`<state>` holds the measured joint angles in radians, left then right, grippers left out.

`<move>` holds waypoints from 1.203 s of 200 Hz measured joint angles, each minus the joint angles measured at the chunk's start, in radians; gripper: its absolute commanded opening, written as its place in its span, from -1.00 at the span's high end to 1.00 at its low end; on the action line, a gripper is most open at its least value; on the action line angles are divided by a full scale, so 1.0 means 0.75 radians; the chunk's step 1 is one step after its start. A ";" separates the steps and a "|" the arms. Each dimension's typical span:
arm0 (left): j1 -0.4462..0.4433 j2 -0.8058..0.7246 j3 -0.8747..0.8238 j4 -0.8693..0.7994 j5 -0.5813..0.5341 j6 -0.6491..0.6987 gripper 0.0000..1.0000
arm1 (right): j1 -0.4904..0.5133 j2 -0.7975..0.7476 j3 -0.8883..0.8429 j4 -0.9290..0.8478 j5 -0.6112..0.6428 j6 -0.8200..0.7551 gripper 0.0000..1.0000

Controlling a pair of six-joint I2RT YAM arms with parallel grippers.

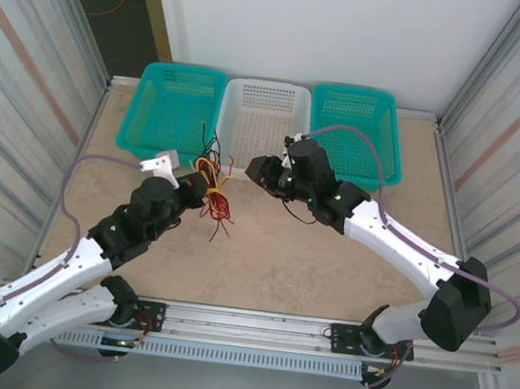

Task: Untangle the cables

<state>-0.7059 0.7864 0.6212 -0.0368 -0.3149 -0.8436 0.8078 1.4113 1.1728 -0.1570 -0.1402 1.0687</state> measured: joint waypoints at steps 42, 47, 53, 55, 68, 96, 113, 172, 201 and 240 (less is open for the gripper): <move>0.015 0.001 -0.028 0.018 0.002 -0.017 1.00 | 0.000 0.009 0.035 0.025 -0.022 -0.009 1.00; 0.018 0.001 -0.033 0.025 0.006 -0.025 1.00 | 0.000 0.009 0.039 0.027 -0.024 -0.009 1.00; 0.023 0.001 -0.041 0.038 0.012 -0.033 1.00 | 0.000 0.009 0.042 0.028 -0.024 -0.009 1.00; 0.024 0.001 -0.043 0.042 0.014 -0.037 1.00 | 0.000 0.009 0.043 0.026 -0.023 -0.010 1.00; 0.044 -0.003 -0.068 0.077 0.035 -0.062 1.00 | -0.001 0.009 0.048 0.013 -0.019 -0.014 1.00; 0.127 -0.041 -0.158 0.194 0.130 -0.145 1.00 | -0.024 -0.012 0.054 -0.058 -0.015 -0.044 1.00; 0.205 -0.068 -0.224 0.338 0.224 -0.232 1.00 | -0.069 -0.045 0.041 -0.086 -0.020 -0.045 1.00; 0.258 0.043 -0.318 0.826 0.466 -0.483 1.00 | -0.257 -0.018 -0.017 -0.069 -0.165 -0.047 1.00; 0.210 0.082 -0.316 0.937 0.464 -0.531 1.00 | -0.267 0.107 -0.032 0.044 -0.214 -0.043 1.00; 0.207 0.089 -0.284 1.000 0.423 -0.558 1.00 | -0.180 0.170 -0.247 0.386 -0.263 0.025 1.00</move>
<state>-0.5507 0.8532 0.4084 0.7136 0.0021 -1.2625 0.6727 1.5387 0.9878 0.1322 -0.3378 1.0874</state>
